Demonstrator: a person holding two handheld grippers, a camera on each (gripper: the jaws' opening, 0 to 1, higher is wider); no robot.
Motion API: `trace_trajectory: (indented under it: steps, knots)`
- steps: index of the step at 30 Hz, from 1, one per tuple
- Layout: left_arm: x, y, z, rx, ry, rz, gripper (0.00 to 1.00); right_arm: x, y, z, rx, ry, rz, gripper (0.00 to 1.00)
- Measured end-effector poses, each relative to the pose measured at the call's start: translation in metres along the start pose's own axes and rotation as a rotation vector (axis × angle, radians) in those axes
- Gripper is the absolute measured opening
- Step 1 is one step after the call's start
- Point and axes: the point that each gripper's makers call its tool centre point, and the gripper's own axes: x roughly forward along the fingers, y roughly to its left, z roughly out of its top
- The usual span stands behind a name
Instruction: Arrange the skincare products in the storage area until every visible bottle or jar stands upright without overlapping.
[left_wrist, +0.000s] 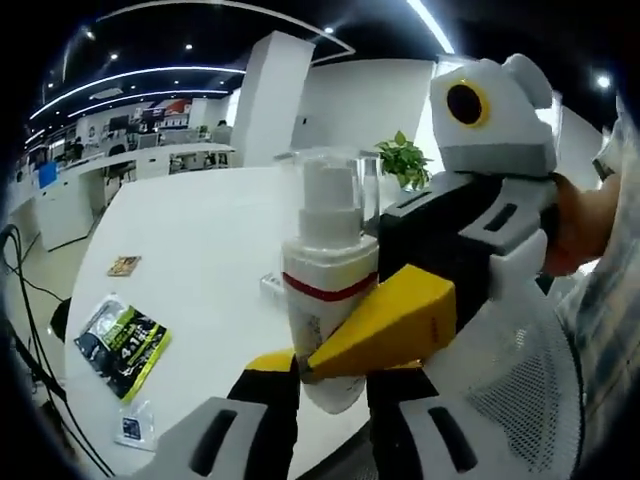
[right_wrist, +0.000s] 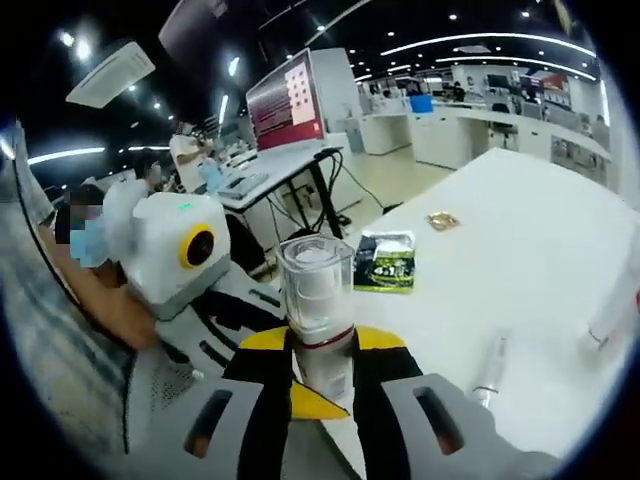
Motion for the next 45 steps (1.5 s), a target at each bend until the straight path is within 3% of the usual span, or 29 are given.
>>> trace_trajectory:
  steps: [3, 4, 6, 10, 13, 15, 18, 22, 31, 35, 36, 39, 41, 43, 45]
  knots:
    - [0.001, -0.013, 0.007, 0.04, -0.033, -0.056, 0.25, -0.011, 0.01, 0.001, -0.079, 0.0, 0.121, 0.2]
    - [0.001, -0.019, 0.004, 0.044, -0.017, -0.085, 0.25, -0.013, 0.017, -0.002, -0.077, 0.018, 0.174, 0.2]
    - [0.001, -0.027, 0.002, 0.011, -0.006, -0.114, 0.23, -0.016, 0.022, -0.006, -0.088, 0.039, 0.215, 0.2]
    - [0.001, -0.023, 0.0, 0.059, 0.013, -0.073, 0.23, -0.013, 0.019, -0.006, -0.059, 0.021, 0.177, 0.22]
    - [-0.002, -0.001, -0.003, -0.02, 0.023, 0.01, 0.22, 0.001, 0.009, -0.006, 0.075, -0.006, 0.039, 0.23]
    - [-0.004, 0.0, -0.001, -0.058, 0.007, 0.001, 0.22, 0.007, 0.007, -0.001, 0.143, -0.053, -0.018, 0.23]
    - [-0.005, 0.003, 0.0, -0.063, 0.0, 0.017, 0.23, 0.01, 0.01, 0.002, 0.047, -0.088, -0.057, 0.22]
    - [-0.004, -0.001, 0.002, -0.049, -0.006, 0.002, 0.23, 0.004, 0.008, 0.001, 0.032, -0.089, -0.063, 0.21]
    - [0.006, -0.018, 0.003, 0.155, -0.003, -0.04, 0.24, -0.016, 0.007, -0.009, 0.047, -0.142, -0.106, 0.21]
    - [0.008, -0.028, -0.004, 0.239, 0.03, -0.086, 0.25, -0.025, 0.009, -0.013, 0.049, -0.152, -0.124, 0.21]
    - [0.008, -0.026, -0.006, 0.277, 0.045, -0.055, 0.26, -0.029, 0.009, -0.012, 0.046, -0.161, -0.134, 0.21]
    - [0.007, -0.033, -0.002, 0.325, 0.064, -0.063, 0.27, -0.041, 0.006, -0.007, 0.013, -0.188, -0.161, 0.21]
    - [0.001, -0.026, 0.004, 0.384, 0.093, -0.009, 0.31, -0.052, 0.001, -0.007, 0.002, -0.19, -0.181, 0.21]
    - [-0.008, -0.018, 0.016, 0.414, 0.059, 0.053, 0.38, -0.061, -0.005, -0.006, 0.014, -0.209, -0.192, 0.21]
    - [-0.016, -0.011, 0.018, 0.448, 0.042, 0.092, 0.38, -0.067, -0.012, -0.007, 0.027, -0.221, -0.213, 0.21]
